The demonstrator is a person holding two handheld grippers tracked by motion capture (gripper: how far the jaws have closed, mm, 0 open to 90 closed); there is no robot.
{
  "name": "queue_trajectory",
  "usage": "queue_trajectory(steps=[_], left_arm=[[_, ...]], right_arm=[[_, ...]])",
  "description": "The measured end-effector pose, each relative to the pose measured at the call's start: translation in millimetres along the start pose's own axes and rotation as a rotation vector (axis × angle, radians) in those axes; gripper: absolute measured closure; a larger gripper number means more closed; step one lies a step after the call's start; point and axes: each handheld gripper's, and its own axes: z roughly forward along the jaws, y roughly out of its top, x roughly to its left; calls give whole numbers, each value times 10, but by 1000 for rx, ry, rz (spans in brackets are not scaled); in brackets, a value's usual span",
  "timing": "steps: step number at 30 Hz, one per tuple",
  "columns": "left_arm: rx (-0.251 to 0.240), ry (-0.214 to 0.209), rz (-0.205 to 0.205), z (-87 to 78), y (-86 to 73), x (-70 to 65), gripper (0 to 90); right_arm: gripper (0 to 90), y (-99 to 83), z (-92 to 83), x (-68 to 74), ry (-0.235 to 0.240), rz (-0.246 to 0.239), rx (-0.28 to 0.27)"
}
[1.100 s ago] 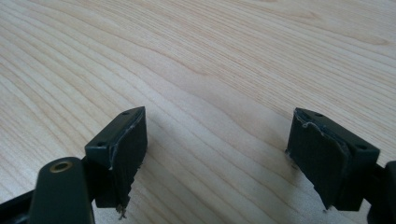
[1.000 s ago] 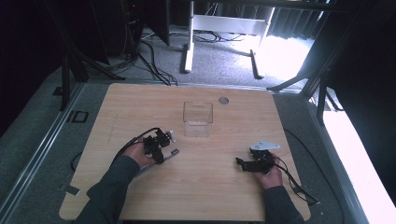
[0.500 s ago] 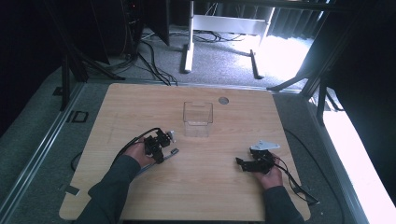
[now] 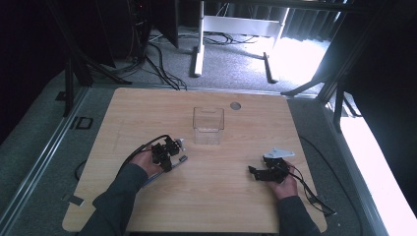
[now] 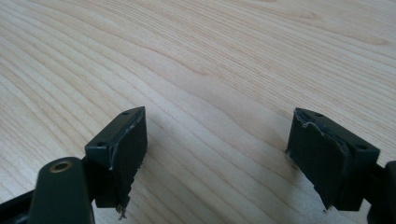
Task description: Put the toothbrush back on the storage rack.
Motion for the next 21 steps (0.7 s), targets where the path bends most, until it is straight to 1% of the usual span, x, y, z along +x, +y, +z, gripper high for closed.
queue_trajectory(steps=[5, 6, 7, 9, 11, 12, 15, 16, 17, 18, 21], left_arm=[[-14, 0, -9, -59, -10, 15, 805], [-24, 2, -13, -97, -17, 25, 805], [-24, 2, -13, -97, -17, 25, 805], [-46, 3, -29, -143, -27, 34, 805], [-49, 5, -30, -154, -30, 38, 805], [-62, 12, -37, -178, -34, 44, 805], [-75, 22, -42, -201, -41, 47, 805], [-85, 21, -46, -218, -46, 47, 805], [-85, 21, -46, -218, -46, 47, 805], [-99, 28, -55, -237, -52, 45, 805], [-110, 32, -57, -258, -57, 49, 805]], right_arm=[[196, 1, 1, 0, 0, 0, 0], [196, 1, 1, 0, 0, 0, 0], [196, 1, 1, 0, 0, -1, 0], [196, 1, 1, 0, 0, 0, 0], [196, 1, 1, 0, 0, 0, 0], [196, 1, 1, 0, 0, 0, 0], [196, 1, 1, 0, 0, -1, -1], [196, 1, 1, 0, 0, -1, -1], [196, 1, 1, 0, 0, -1, -1], [196, 1, 1, 0, 0, -1, -1], [196, 0, 1, 0, 0, -1, -1]])
